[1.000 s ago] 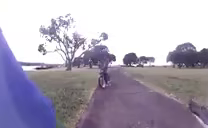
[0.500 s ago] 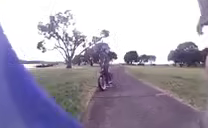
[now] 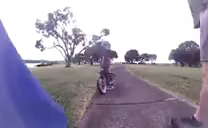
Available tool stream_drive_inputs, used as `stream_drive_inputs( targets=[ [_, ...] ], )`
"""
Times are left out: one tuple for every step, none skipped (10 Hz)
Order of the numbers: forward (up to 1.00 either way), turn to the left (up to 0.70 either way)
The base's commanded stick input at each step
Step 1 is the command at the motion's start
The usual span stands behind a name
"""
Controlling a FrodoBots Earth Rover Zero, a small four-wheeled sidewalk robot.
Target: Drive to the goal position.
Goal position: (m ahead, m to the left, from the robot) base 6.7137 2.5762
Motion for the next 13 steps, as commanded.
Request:
stream_drive_inputs(
  targets=[
    [0.0,0.0],
    [0.0,-0.11],
    [0.0,-0.12],
    [0.0,-0.14],
    [0.0,-0.7],
    [0.0,-0.7],
    [0.0,-0.61],
    [0.0,-0.45],
    [0.0,0.0],
    [0.0,0.0],
    [0.0,0.0],
    [0.0,0.0],
    [0.0,0.0]
  ],
)
